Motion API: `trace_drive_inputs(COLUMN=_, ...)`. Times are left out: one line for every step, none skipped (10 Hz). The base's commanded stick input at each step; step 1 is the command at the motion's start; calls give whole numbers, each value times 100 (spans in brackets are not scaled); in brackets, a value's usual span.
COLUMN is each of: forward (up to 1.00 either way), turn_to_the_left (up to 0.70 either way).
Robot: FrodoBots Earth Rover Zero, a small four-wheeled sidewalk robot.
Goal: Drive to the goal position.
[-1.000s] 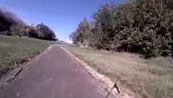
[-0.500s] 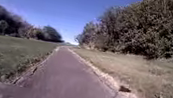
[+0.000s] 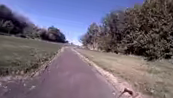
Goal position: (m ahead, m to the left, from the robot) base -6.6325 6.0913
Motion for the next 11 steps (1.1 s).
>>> trace_drive_inputs(forward=0, turn_to_the_left=0)
trace_drive_inputs(forward=2, turn_to_the_left=0)
trace_drive_inputs(forward=3, turn_to_the_left=0)
trace_drive_inputs(forward=4, turn_to_the_left=0)
trace_drive_inputs(forward=4, turn_to_the_left=0)
trace_drive_inputs(forward=-17, turn_to_the_left=-11)
trace_drive_inputs(forward=-45, turn_to_the_left=-23)
trace_drive_inputs(forward=-70, turn_to_the_left=-35)
trace_drive_inputs(forward=-70, turn_to_the_left=-35)
trace_drive_inputs(forward=-70, turn_to_the_left=-35)
trace_drive_inputs(forward=-70, turn_to_the_left=-35)
